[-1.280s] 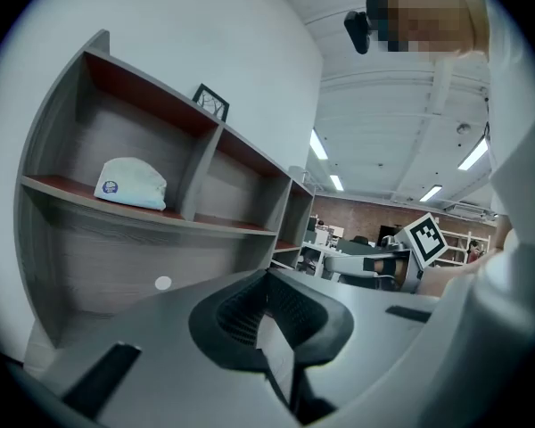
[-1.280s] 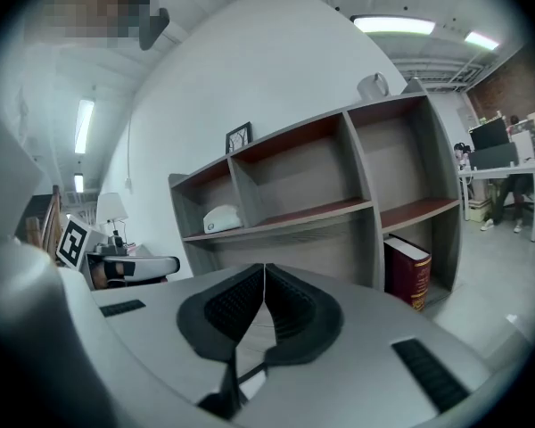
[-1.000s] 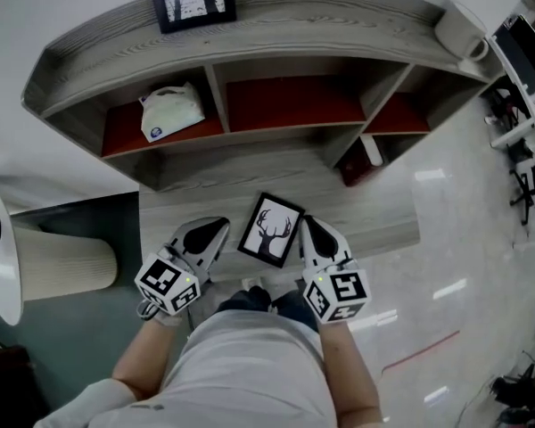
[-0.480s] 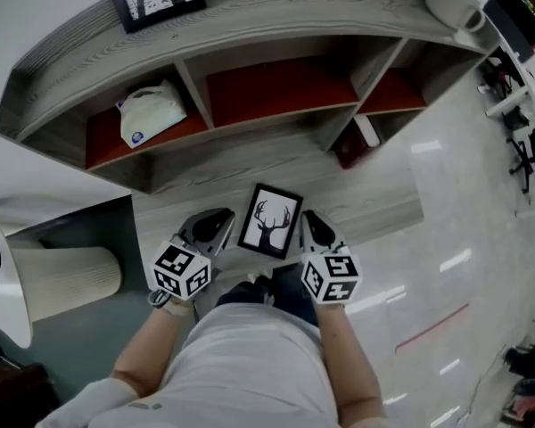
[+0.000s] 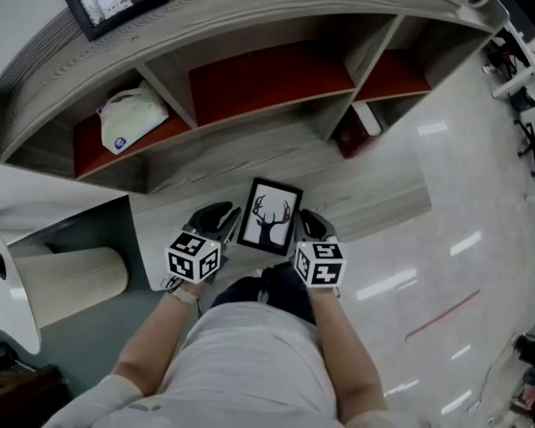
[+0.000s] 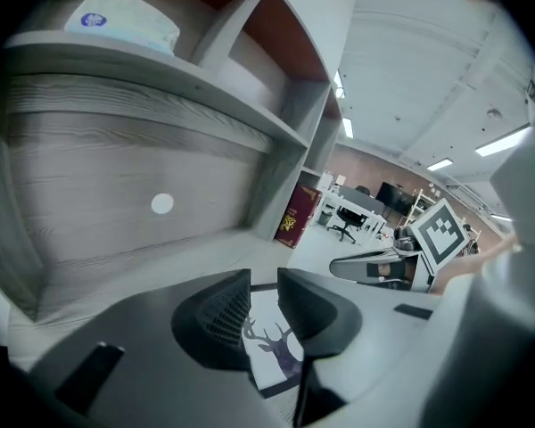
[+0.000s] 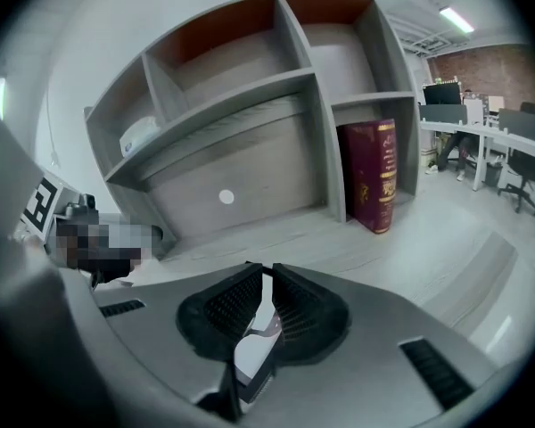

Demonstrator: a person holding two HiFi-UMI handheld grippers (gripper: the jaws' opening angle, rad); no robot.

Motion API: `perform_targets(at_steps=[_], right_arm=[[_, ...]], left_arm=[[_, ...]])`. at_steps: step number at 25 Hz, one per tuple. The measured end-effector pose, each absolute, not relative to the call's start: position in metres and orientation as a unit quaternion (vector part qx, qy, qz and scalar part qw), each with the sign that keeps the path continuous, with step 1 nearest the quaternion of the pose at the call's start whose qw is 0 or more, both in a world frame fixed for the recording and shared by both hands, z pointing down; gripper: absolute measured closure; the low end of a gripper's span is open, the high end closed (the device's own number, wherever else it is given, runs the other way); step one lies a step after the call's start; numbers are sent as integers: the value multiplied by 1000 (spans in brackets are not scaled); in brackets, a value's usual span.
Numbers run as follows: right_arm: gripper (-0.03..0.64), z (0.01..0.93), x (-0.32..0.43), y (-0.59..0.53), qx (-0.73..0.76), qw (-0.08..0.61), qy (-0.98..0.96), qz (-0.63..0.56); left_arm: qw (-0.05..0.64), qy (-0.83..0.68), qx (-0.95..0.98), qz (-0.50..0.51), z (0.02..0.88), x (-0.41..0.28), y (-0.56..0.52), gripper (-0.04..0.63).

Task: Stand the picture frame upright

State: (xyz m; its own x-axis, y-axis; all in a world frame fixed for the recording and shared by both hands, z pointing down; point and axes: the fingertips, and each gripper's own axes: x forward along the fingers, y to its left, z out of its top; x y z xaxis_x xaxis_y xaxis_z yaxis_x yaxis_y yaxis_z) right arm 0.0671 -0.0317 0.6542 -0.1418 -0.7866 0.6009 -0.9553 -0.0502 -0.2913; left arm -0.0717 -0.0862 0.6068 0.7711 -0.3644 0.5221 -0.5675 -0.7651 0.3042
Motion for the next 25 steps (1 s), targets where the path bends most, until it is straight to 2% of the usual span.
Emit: perform_targets(at_steps=[8, 13, 17, 25], right_arm=[[595, 711, 67, -28, 639, 140, -651, 385], [590, 737, 67, -27, 633, 146, -642, 408], [515, 753, 64, -25, 622, 149, -637, 430], [471, 783, 56, -19, 607, 187, -616, 465]], left_arm=[[262, -255, 890, 272, 663, -63, -86, 463], [269, -259, 876, 305, 698, -60, -86, 453], [283, -261, 865, 323, 722, -61, -83, 453], [300, -265, 843, 360, 762, -68, -76, 453]])
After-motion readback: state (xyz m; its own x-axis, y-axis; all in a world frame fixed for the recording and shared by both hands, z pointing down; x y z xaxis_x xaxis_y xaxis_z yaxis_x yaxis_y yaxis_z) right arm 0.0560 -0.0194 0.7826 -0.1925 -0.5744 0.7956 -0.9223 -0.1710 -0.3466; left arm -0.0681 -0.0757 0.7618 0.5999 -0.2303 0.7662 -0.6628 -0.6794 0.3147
